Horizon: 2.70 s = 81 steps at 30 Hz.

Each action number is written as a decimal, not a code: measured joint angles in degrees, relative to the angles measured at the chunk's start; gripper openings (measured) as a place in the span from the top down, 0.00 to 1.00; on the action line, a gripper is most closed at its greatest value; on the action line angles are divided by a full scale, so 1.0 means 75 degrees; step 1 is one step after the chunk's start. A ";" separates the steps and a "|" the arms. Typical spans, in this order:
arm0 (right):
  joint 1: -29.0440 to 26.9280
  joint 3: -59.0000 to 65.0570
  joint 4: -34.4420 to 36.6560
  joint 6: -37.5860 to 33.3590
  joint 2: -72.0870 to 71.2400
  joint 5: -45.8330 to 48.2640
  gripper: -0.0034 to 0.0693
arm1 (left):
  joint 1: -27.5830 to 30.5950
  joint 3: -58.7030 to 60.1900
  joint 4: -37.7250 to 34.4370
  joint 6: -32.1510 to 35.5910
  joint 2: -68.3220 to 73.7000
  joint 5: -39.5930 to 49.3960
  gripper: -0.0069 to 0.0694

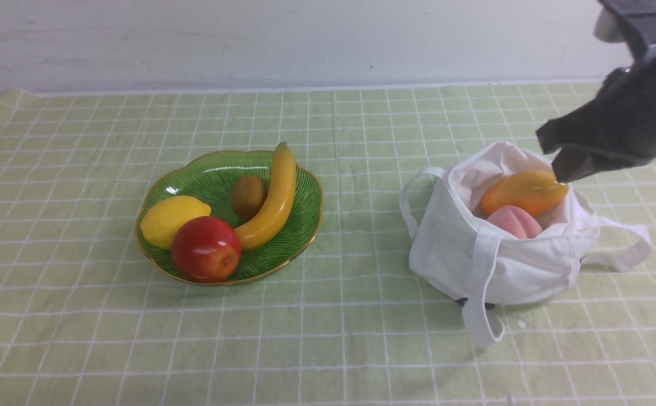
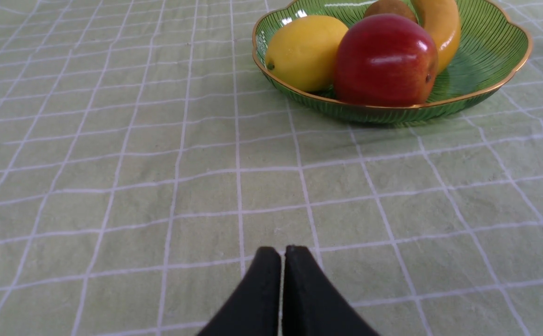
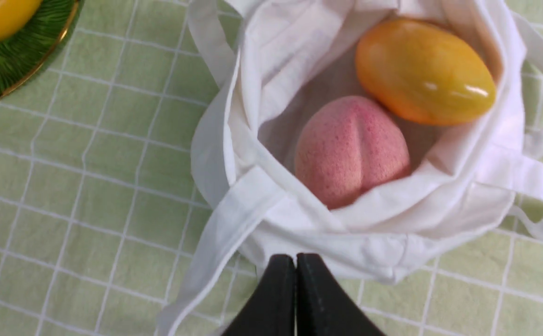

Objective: Take the fruit out of the bag on the green coffee tablecloth and place them on the plate.
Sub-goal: 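Reach into the cloth bag and grasp the peach with the right gripper, then place the peach onto the plate with the right gripper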

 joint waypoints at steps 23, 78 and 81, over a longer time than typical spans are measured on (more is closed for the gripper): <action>0.0000 -0.2239 -0.0737 0.0489 0.3819 0.0569 0.13 | 0.0000 0.0000 0.0000 0.0000 0.0000 0.0000 0.92; 0.0036 -0.2232 0.2034 -0.0597 0.1494 -0.0152 0.19 | 0.0000 0.0000 0.0000 0.0000 0.0000 0.0000 0.92; 0.0292 -0.2232 0.3164 -0.1527 0.1597 -0.0610 0.19 | 0.0000 0.0000 0.0000 0.0000 0.0000 0.0000 0.92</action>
